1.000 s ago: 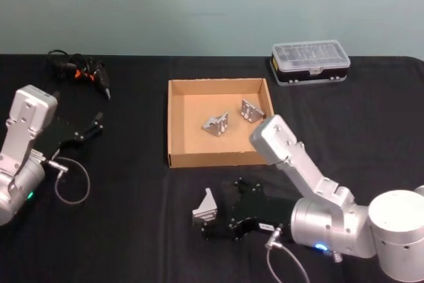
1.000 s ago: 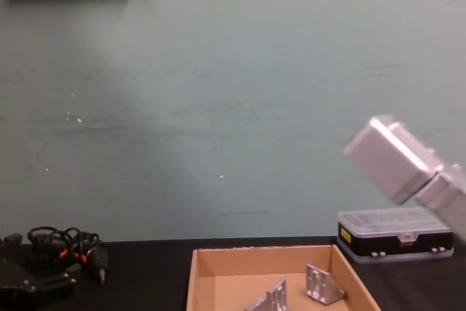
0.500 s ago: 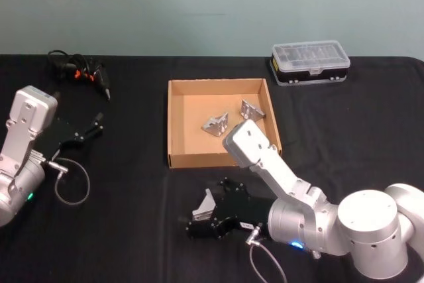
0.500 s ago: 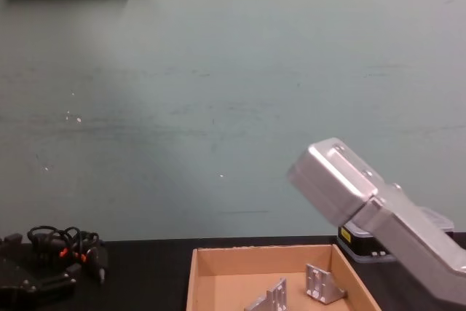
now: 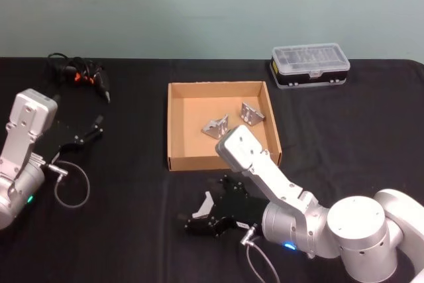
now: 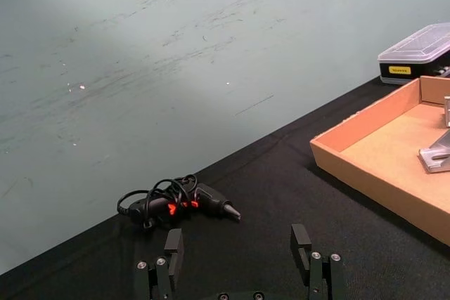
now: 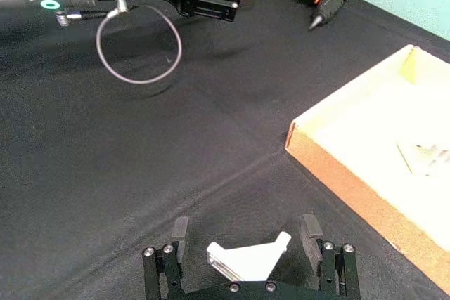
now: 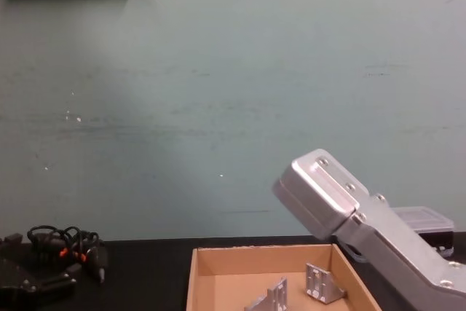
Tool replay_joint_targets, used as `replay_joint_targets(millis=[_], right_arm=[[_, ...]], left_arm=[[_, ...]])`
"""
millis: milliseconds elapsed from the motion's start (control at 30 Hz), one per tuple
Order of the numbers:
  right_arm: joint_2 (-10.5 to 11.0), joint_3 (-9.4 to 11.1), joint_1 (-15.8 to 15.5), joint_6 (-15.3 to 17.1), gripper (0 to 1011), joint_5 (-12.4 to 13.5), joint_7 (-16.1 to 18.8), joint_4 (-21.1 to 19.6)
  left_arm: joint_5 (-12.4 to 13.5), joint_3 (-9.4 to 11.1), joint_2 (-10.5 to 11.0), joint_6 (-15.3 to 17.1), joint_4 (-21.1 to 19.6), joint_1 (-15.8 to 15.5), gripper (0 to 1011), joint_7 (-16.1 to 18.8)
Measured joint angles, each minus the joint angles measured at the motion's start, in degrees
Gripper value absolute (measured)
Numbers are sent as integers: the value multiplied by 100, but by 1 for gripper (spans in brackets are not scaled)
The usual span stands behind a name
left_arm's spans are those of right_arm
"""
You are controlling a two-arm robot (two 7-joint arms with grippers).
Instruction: Use one hand to pick up the angle iron from the table and place it into the box.
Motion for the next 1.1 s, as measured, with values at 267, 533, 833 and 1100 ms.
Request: replay_joint_targets(millis=[267,533,833,1100], right_arm=[[-81,52,-33,4,1003,-131,27,130],[-166,94,-36,29,1003,-234,114,245],[-200,108,-34,47,1003,-270,157,294],[-192,106,-36,47,876,-265,155,283]], left_arm=[[0,0,0,0,0,0,1000,0],[0,0,0,0,0,0,1000,0],[0,0,0,0,0,0,1000,0],[0,0,0,0,0,0,1000,0]])
